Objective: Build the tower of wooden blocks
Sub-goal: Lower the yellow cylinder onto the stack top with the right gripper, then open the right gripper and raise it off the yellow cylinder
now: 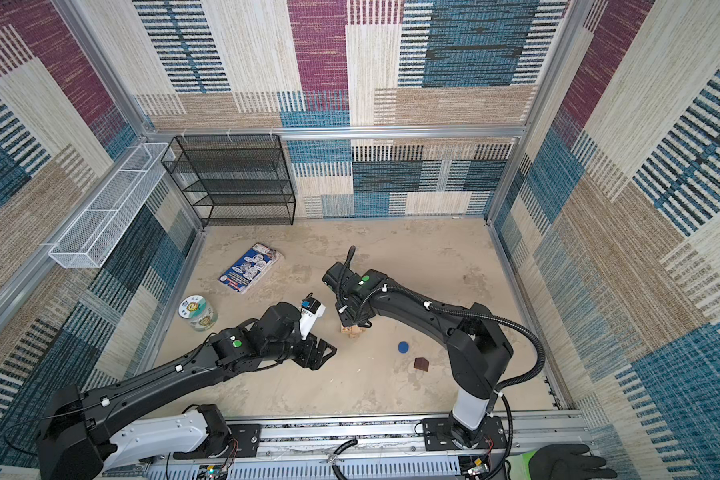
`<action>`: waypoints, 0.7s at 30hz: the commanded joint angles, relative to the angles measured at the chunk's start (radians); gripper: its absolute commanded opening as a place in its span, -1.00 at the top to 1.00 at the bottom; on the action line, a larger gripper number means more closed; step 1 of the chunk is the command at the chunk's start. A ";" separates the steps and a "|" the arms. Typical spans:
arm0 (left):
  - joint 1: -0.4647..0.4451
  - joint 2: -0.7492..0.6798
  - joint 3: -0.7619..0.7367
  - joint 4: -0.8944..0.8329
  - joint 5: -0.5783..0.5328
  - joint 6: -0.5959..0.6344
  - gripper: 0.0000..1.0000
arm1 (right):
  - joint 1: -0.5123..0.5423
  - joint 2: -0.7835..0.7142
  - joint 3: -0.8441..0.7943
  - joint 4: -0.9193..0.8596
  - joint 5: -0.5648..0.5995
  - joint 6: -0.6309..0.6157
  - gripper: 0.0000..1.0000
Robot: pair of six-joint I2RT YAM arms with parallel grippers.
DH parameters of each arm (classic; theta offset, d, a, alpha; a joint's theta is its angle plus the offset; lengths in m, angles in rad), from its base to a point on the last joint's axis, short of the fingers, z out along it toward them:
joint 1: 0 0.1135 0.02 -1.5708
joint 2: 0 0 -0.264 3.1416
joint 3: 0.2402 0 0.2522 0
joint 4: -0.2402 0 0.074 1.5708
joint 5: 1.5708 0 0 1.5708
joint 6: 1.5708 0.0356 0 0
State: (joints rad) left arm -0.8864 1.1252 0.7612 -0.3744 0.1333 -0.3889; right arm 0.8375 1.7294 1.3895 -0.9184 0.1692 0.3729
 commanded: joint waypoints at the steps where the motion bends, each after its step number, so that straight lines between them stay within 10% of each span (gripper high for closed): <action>1: 0.000 -0.005 0.004 -0.016 -0.011 0.025 -0.61 | -0.001 -0.005 0.004 -0.005 0.024 0.001 0.24; 21: 0.001 -0.015 0.000 -0.019 -0.013 0.022 -0.62 | 0.000 -0.010 0.003 -0.007 0.022 0.006 0.06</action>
State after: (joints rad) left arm -0.8864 1.1160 0.7612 -0.3752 0.1333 -0.3885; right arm 0.8375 1.7275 1.3891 -0.9318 0.1772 0.3733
